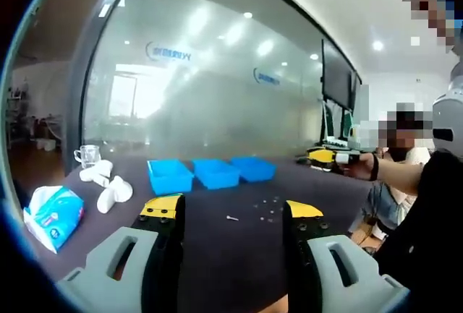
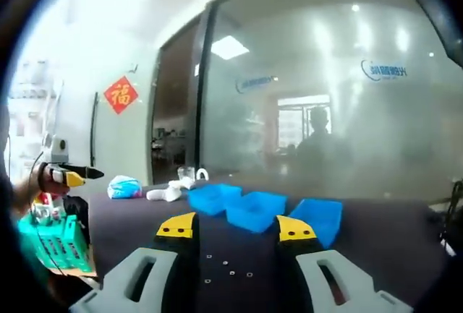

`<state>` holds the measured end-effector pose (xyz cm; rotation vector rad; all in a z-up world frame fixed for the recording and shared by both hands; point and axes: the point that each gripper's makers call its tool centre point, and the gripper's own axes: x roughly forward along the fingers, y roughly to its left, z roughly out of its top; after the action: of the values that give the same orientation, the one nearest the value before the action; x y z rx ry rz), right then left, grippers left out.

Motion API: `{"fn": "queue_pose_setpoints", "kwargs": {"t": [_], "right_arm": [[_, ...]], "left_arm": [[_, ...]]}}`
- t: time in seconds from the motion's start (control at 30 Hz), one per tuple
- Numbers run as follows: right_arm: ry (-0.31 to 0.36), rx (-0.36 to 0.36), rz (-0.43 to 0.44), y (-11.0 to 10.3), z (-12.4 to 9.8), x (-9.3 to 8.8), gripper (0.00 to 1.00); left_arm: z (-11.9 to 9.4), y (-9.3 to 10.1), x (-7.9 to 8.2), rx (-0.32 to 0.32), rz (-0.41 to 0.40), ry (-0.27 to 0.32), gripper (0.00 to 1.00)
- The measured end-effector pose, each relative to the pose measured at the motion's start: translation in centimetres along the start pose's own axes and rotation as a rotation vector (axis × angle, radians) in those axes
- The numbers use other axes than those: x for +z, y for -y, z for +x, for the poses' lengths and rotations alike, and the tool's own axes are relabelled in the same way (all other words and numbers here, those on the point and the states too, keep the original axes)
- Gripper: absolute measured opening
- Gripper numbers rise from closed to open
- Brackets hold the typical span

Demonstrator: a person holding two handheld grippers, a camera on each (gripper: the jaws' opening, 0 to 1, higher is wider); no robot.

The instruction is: Sort the screws, nuts, and washers into the corresponding bins

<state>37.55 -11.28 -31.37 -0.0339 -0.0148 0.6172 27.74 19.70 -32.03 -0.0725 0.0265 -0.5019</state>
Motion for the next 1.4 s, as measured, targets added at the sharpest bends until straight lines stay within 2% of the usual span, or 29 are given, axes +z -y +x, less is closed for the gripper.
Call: {"fn": "queue_pose_setpoints", "kwargs": {"t": [0.13,0.27,0.47,0.73,0.93,1.0,1.07,1.17,1.23,1.4], "right_arm": [[-0.002,0.003,0.027,-0.4,-1.9,-0.3,0.37],[-0.021,0.000,0.019,-0.8,-3.5,-1.1,0.37],[-0.037,0.005,0.013,-1.7,-3.9,-1.5,0.38],[-0.140,0.094,-0.043,-4.6,-2.2,-2.0,0.38],[-0.204,0.166,-0.077,-7.4,-0.4,-2.0,0.37],[-0.245,0.194,-0.093,-8.3,0.2,-2.4,0.37],[-0.247,0.210,-0.109,-9.2,1.1,-2.2,0.37],[-0.300,0.248,-0.119,-10.2,2.2,-2.8,0.37],[-0.337,0.280,-0.128,-10.9,3.1,-3.4,0.37],[-0.420,0.300,-0.131,-11.3,5.1,-4.6,0.35]], "left_arm": [[0.0,0.0,0.1,0.002,0.000,0.002,0.53],[-0.1,0.2,0.0,-0.001,0.004,0.002,0.53],[-0.1,0.1,0.0,0.001,-0.002,0.007,0.53],[-0.3,0.0,-0.2,0.013,0.021,-0.002,0.53],[-0.8,-0.1,-0.6,0.017,0.008,0.000,0.53],[-0.9,-0.1,-0.6,0.013,-0.003,0.006,0.53],[-1.0,0.0,-0.6,0.013,-0.006,0.010,0.53],[-1.0,-0.1,-0.7,0.017,0.002,0.008,0.53],[-0.9,-0.3,-1.1,0.030,0.038,-0.008,0.53],[-0.9,0.0,-1.1,0.018,0.024,-0.003,0.53]]}}
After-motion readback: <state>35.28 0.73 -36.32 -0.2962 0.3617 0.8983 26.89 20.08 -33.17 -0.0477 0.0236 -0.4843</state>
